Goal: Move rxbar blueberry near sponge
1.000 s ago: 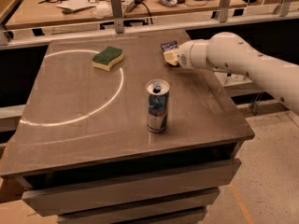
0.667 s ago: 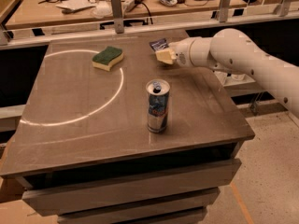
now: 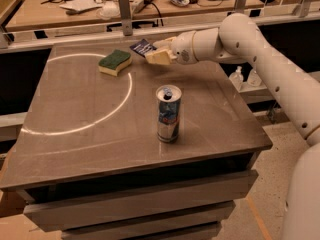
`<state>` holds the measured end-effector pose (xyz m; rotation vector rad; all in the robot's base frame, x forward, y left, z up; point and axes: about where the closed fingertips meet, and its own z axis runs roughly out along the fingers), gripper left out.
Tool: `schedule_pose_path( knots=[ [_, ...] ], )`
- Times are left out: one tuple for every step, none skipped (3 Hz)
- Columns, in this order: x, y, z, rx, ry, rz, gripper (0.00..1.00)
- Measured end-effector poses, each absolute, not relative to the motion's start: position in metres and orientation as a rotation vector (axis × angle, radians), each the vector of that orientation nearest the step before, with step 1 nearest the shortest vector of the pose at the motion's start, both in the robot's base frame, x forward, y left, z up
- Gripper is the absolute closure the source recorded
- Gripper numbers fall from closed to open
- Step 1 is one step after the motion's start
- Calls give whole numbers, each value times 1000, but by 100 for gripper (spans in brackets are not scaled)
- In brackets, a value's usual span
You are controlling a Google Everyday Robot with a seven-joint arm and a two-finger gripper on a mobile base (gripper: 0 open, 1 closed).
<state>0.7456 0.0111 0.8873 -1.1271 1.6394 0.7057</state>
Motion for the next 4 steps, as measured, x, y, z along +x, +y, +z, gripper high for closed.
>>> schedule_pose_path(
  knots=[
    [733,33,884,-1273,1603,764,100],
    [721,49,872,-1354,1604,790,97],
    [717,54,868,-1380,1607,798,74],
    [712,57,866,-1394,1608,798,43]
  ],
)
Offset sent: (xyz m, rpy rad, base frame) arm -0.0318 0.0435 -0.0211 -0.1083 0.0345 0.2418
